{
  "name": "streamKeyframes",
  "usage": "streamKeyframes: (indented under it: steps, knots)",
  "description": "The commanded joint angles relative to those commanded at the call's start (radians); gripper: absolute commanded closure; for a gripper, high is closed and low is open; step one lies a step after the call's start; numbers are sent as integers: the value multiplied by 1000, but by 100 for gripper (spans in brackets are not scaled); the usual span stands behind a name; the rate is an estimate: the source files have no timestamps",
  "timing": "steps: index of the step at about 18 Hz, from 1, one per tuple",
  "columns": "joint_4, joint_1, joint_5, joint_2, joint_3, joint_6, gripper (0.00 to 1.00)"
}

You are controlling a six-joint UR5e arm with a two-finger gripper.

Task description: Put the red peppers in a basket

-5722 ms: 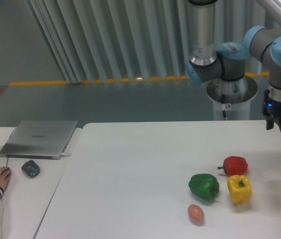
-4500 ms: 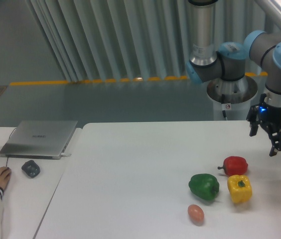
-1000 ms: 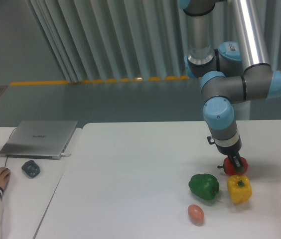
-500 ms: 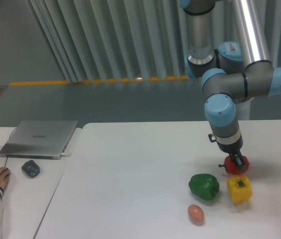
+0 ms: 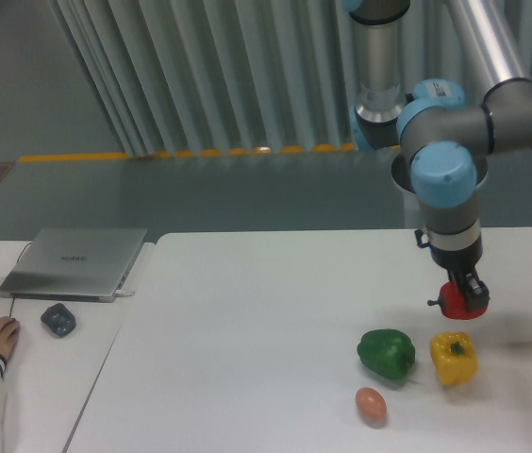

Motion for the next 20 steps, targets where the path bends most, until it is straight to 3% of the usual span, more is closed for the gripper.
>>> streamKeyframes:
  steps: [5,10,18,20]
  knots:
    - [124,89,21,-17,17,113,63]
    - [181,158,167,-48,16,301,63]
    - [311,219,173,-90,20,304,63]
    - [331,223,173,-97,16,304,56]
